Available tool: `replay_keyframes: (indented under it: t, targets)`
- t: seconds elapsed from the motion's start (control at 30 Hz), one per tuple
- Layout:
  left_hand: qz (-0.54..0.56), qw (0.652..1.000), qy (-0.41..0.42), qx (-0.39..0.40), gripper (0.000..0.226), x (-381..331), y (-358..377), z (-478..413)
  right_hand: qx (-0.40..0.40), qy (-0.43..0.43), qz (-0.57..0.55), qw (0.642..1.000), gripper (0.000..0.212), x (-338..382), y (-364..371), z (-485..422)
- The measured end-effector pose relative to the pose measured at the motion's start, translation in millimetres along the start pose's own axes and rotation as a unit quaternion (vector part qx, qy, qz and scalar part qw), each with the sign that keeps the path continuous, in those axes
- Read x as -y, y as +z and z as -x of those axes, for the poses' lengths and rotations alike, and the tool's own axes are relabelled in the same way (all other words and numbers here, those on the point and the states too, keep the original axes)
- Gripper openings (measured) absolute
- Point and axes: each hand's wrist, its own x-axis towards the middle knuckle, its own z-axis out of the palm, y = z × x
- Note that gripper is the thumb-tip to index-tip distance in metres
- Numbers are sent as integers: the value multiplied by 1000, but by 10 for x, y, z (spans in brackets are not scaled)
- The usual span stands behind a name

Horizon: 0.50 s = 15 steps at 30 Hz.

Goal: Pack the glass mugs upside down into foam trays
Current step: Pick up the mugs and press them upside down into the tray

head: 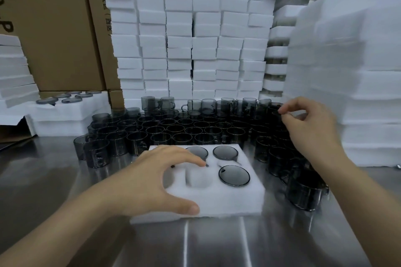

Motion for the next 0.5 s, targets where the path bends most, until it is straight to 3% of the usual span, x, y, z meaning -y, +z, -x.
replay_keyframes:
  t: [0.27, 0.5]
  targets:
    - [33, 999, 1, -23, 77, -39, 16, -157, 13, -61, 4, 998, 19, 16, 172, 122]
    - [20, 1000, 1, -22, 76, -18, 1, -320, 117, -120, 70, 983, 25, 159, 360, 363]
